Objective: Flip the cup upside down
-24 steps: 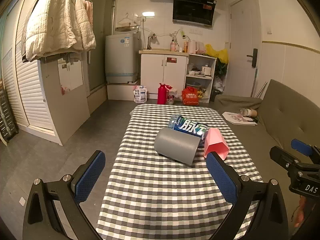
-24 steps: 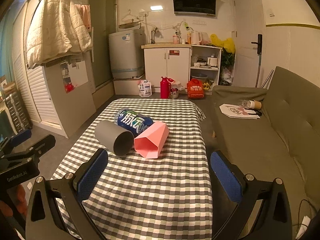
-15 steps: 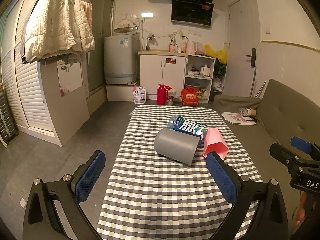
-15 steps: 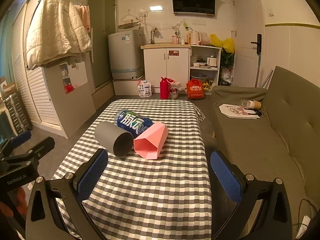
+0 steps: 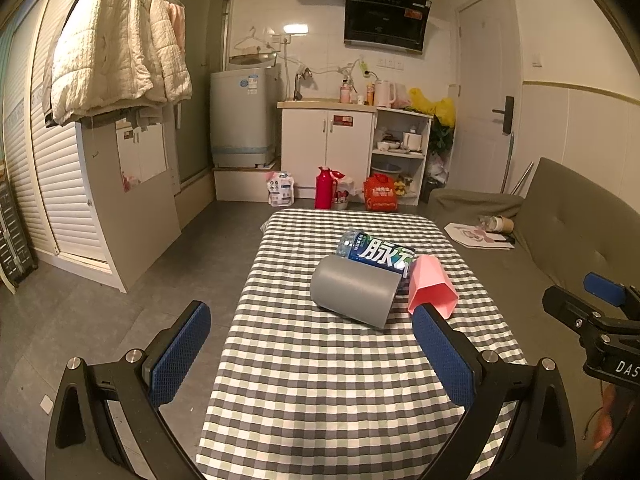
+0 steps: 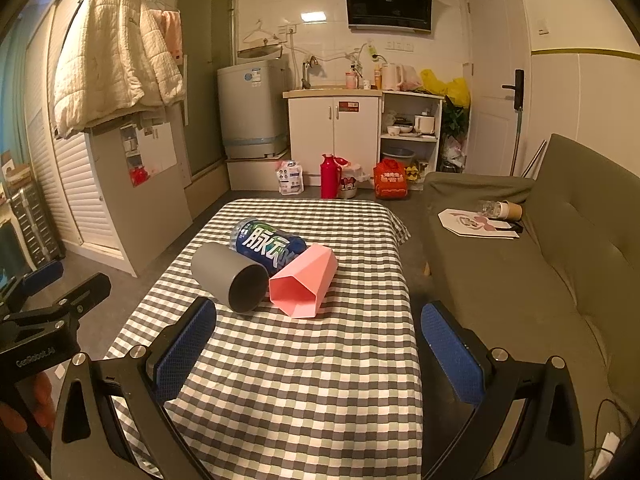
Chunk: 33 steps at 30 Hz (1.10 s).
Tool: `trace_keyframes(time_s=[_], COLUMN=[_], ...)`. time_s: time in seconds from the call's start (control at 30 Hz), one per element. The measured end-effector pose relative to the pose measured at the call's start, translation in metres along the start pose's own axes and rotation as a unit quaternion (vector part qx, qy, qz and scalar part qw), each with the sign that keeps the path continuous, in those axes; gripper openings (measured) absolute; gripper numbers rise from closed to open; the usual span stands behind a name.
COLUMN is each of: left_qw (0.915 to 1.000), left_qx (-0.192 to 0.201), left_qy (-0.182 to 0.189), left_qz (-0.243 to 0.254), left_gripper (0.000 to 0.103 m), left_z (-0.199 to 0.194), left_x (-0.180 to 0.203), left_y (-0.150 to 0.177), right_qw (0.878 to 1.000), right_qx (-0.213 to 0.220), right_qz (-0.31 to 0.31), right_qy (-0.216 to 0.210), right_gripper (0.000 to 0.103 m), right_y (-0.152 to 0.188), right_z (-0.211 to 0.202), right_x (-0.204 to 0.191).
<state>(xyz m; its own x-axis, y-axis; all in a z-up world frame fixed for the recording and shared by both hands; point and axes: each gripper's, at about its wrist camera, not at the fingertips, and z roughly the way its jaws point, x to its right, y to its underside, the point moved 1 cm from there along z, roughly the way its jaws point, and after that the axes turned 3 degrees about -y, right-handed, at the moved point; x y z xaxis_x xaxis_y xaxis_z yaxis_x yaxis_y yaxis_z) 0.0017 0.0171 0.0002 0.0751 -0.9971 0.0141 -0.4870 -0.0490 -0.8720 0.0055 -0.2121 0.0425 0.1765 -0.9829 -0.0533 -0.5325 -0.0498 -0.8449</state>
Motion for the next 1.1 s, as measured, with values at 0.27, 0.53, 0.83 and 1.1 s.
trace_keyframes(time_s=[0.27,0.53,0.83,1.1], left_qw=[1.0000,1.0000,0.9998,0.9954], left_qx=[0.000,-0.006,-0.016,-0.067], left_qy=[-0.001,0.001,-0.008,-0.063], left_qz=[0.000,0.001,-0.012,-0.027], left_gripper=[0.103,0.103,0.103,0.103], left_z=[-0.002,-0.003,0.014,0.074], left_x=[0.000,-0.002,-0.011,-0.037], left_y=[-0.001,-0.006,-0.029,-0.031], right_qw=[1.000,1.000,0.998,0.988], right_qx=[0.000,-0.005,-0.010,-0.079], right_qz=[-0.003,-0.010,-0.038,-0.081], right_qy=[-0.004,-0.011,-0.039,-0.103], right_gripper=[0.103,0.103,0.103,0.103], right_y=[-0.001,-0.005,-0.027,-0.070], right_z=[-0.003,-0.002,0.017,0.102], right_x=[-0.002,-0.003,-0.010,-0.011])
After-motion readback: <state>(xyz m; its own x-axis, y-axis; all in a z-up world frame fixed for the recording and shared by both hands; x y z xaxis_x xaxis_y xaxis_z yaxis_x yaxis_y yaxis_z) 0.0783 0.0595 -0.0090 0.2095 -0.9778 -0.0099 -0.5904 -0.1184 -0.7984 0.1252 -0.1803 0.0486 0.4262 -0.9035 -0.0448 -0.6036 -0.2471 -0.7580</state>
